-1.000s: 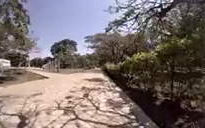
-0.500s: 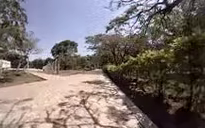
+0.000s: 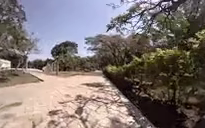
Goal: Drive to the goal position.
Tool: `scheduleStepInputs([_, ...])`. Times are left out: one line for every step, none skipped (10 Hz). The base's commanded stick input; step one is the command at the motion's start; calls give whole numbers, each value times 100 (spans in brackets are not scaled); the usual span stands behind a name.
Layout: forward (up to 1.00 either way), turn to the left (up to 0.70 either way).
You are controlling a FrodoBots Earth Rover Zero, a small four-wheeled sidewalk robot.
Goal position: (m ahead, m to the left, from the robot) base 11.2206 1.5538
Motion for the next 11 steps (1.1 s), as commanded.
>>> scheduleStepInputs([70,35])
scheduleStepInputs([70,35])
scheduleStepInputs([70,20])
scheduleStepInputs([70,1])
scheduleStepInputs([70,0])
scheduleStepInputs([70,0])
scheduleStepInputs([70,0])
scheduleStepInputs([70,0])
scheduleStepInputs([70,0])
scheduleStepInputs([70,0])
scheduleStepInputs([70,18])
